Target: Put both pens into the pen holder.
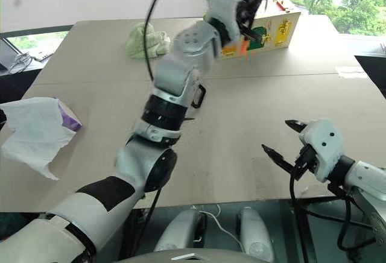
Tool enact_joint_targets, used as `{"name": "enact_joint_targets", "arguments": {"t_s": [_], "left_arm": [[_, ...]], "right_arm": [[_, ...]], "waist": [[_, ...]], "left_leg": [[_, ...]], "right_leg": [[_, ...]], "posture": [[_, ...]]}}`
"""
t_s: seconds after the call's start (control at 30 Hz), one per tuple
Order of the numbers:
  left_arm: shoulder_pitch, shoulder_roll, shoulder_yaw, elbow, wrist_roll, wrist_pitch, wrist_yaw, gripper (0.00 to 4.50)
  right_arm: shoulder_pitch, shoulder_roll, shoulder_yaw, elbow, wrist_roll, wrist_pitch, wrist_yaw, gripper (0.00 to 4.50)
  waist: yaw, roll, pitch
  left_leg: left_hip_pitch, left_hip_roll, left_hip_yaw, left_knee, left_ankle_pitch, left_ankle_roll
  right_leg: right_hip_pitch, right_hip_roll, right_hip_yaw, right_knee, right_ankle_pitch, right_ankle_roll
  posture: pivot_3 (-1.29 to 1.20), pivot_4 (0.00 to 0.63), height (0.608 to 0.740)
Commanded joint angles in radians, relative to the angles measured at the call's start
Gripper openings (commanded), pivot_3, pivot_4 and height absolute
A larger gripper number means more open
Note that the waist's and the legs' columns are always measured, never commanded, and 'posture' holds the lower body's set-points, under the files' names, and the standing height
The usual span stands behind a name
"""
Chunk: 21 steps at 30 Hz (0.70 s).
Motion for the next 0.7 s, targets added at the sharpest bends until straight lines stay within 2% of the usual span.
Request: {"name": "enact_joint_targets", "arguments": {"t_s": [0.03,0.13,0.23,0.47,0.7], "left_arm": [[0.04,0.058,-0.029,-0.025,0.044,-0.195,-0.06,0.07],[0.099,0.191,-0.151,0.028,0.283,-0.416,0.016,0.07],[0.172,0.269,-0.196,0.015,0.393,-0.534,0.073,0.07],[0.287,0.341,-0.172,-0.003,0.351,-0.638,0.001,0.07],[0.325,0.33,-0.169,-0.052,0.315,-0.628,-0.059,0.07]], "right_arm": [[-0.037,-0.009,0.021,0.004,-0.001,-0.023,0.004,4.5],[-0.059,-0.017,0.042,0.013,-0.002,-0.028,0.015,4.5],[-0.058,-0.024,0.037,0.01,0.009,-0.026,0.028,4.5],[-0.063,-0.025,0.021,0.018,0.036,-0.05,0.066,4.5],[-0.085,-0.029,0.039,0.032,0.036,-0.058,0.069,4.5]], "waist": [[0.005,-0.001,0.0],[0.01,-0.001,0.001],[0.017,-0.001,0.001],[0.018,-0.002,0.001],[0.017,-0.002,0.001]], "left_leg": [[-0.001,0.0,0.0,0.001,0.0,0.0],[-0.001,-0.001,0.001,0.002,-0.001,0.002],[-0.002,-0.001,0.0,0.002,-0.001,0.003],[-0.003,-0.001,-0.002,0.003,-0.002,0.004],[-0.003,0.0,-0.002,0.004,-0.004,0.007]], "right_leg": [[0.0,0.002,-0.001,0.0,0.0,0.0],[0.0,0.003,-0.002,0.0,0.0,0.0],[0.0,0.003,-0.003,0.0,0.0,0.0],[0.0,0.002,-0.006,-0.001,0.0,0.0],[0.0,0.002,-0.007,0.0,0.0,0.0]], "posture": [[0.0,0.15,0.74],[0.0,0.15,0.74],[0.0,0.15,0.74],[0.0,0.15,0.74],[0.0,0.15,0.74]]}}
